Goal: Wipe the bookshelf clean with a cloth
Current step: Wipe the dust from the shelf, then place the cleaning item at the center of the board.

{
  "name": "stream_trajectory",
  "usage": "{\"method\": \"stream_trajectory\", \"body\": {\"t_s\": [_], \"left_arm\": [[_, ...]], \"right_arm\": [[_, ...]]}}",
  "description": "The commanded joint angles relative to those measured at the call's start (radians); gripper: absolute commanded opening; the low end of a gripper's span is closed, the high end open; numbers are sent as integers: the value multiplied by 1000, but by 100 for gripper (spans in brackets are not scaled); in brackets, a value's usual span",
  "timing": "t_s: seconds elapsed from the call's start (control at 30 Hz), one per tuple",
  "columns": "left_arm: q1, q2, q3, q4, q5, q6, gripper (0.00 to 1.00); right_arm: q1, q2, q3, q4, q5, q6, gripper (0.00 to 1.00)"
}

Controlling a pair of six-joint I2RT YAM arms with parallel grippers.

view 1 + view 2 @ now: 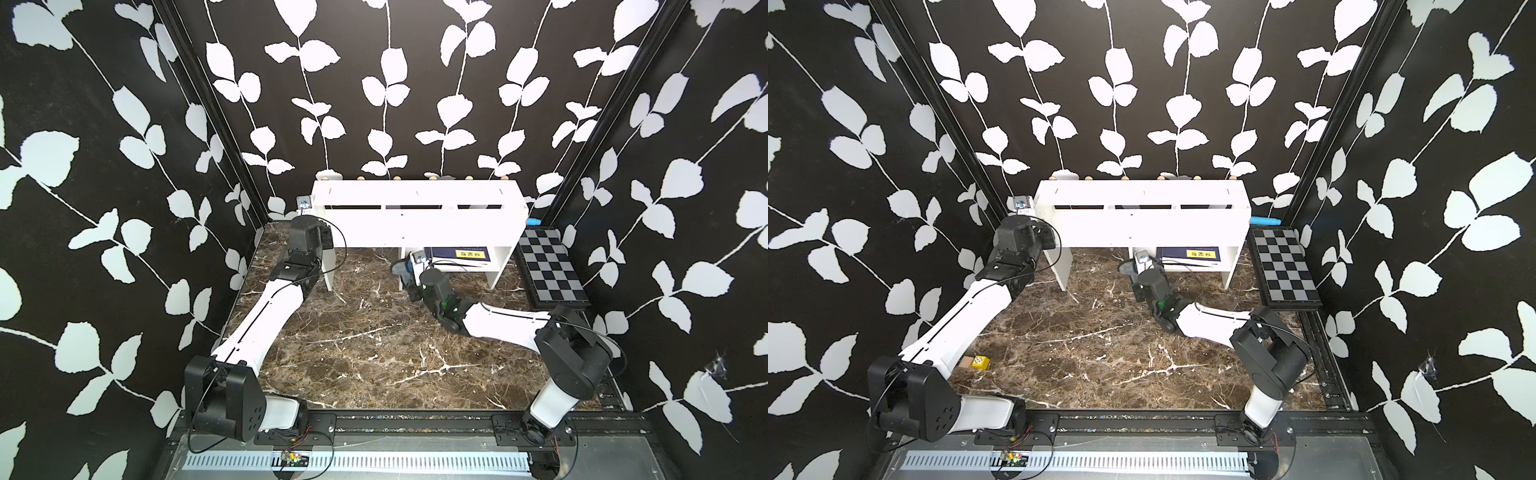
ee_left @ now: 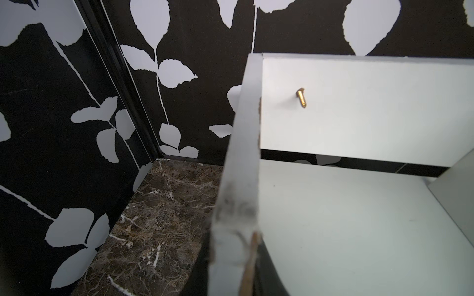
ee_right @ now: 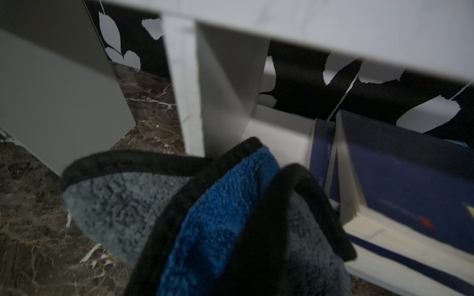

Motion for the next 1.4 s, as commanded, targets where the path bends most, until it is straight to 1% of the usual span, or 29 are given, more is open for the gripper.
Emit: {"method": "stream_trajectory", "body": {"t_s": [0.0,0.07,0.1,0.2,0.27,0.37,0.4,0.43,0.57,0.63,0.67,0.7,0.73,0.83,0.93,0.97,1.0,1.07,1.13,1.27,1.37], "left_arm": [[1,6,-30,-31,-85,-10,16],[3,-1,-27,-42,-96,-20,31],[2,-4,-25,-48,-98,-26,37],[2,-15,-17,-74,-129,-49,58],[2,-27,-17,-90,-149,-63,67],[2,-50,-25,-102,-148,-63,82],[2,-57,-24,-110,-148,-62,95],[3,-63,-22,-123,-156,-63,98],[3,-110,-12,-221,-253,-97,98],[3,-140,-8,-282,-302,-91,99],[2,-157,-6,-314,-327,-88,99],[3,-180,-9,-358,-343,-95,98],[3,-203,-20,-383,-332,-104,98],[3,-291,-100,-415,-240,-124,99],[-1,-393,-214,-417,-121,-174,98],[-7,-419,-245,-422,-101,-190,98],[-18,-440,-268,-433,-91,-205,98],[-55,-472,-308,-439,-95,-215,95],[-116,-494,-333,-436,-135,-214,95],[-226,-491,-367,-409,-157,-247,91],[-245,-476,-414,-368,-128,-302,87]], "right_arm": [[97,-34,-19,3,40,-68,0],[142,-51,-22,-6,53,-97,0],[154,-57,-18,-8,47,-95,0],[162,-39,49,-52,22,-89,0],[163,-4,113,-81,18,-86,0],[158,63,202,-91,11,-82,0],[152,96,238,-102,6,-74,0],[146,131,276,-111,0,-64,0],[123,260,422,-148,-21,-24,0],[122,296,457,-170,-36,-10,0],[122,303,454,-167,-41,-3,10],[122,302,436,-158,-47,12,25],[124,295,418,-150,-44,18,35],[133,243,359,-154,-19,29,50],[137,148,347,-299,17,51,78],[136,116,351,-354,32,52,96],[137,78,353,-402,53,48,99],[135,-6,336,-473,97,34,100],[127,-103,309,-519,134,11,100],[91,-303,276,-611,164,-41,100],[40,-404,290,-717,153,-41,100]]}}
